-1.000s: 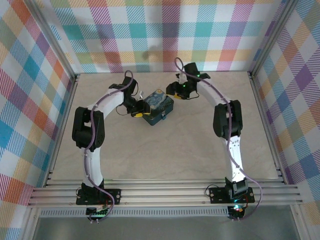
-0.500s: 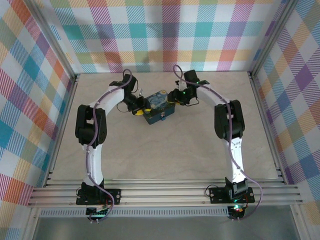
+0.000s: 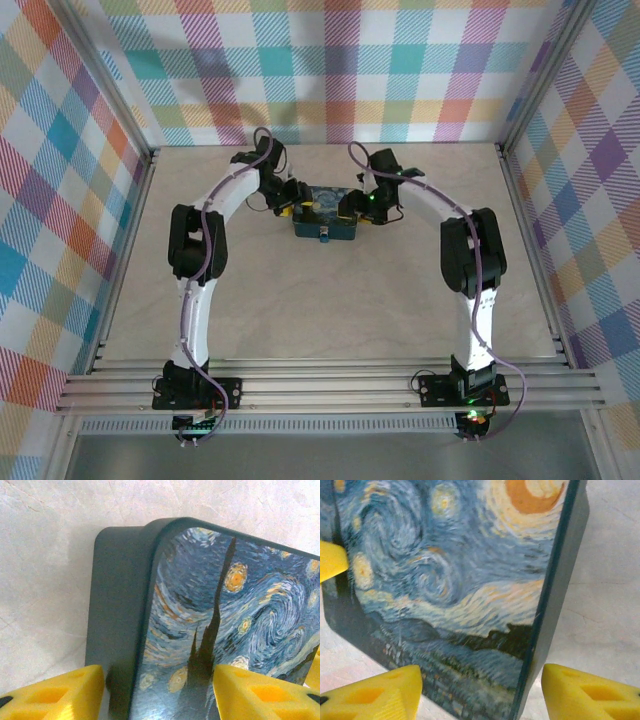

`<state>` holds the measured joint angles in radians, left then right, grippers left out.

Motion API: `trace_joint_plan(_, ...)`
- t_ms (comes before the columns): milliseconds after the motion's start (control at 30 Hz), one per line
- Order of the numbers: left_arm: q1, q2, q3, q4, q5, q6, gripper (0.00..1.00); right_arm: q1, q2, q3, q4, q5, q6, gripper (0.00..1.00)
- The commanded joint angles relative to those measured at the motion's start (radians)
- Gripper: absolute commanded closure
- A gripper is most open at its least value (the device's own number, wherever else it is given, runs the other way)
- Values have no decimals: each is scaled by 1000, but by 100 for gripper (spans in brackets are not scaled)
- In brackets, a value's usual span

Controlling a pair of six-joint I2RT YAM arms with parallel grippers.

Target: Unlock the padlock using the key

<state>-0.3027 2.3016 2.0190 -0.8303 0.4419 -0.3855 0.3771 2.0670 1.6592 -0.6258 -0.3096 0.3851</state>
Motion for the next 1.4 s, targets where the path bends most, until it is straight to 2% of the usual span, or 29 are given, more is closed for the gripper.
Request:
trace_joint_plan(0,-13,-18,35,-23,-65,0,38,-38,-100,56,-88,78,1,32)
trace_joint_plan(167,-6,-79,47,-80,-166,24,35,-109,-199,12,-177,166,-9,32)
trace_joint_plan(267,-6,-123,19,-70,-189,37,34,-158,-281,-93,-242,296,-9,34)
trace_joint_plan(333,-6,-146,-9,-52,-177,24,34,-222,-336,-180,-272,347,21,37)
trace_joint_plan(533,-29,-201,-98,-29,-125,35,37,-405,-455,-397,-239,368,70,47)
trace_joint_plan(733,-59,-227,-181,3,-67,28,42,-490,-384,-439,-219,392,43,55)
trace_joint_plan(900,-85,-227,-201,8,-61,16,44,-512,-327,-455,-196,373,22,63)
trace_joint_plan(1067,-96,-210,-192,-7,-69,9,45,-512,-258,-475,-181,331,9,64)
trace_joint_plan(1367,-99,-206,-194,-15,-80,5,46,-513,-218,-524,-164,344,-22,67)
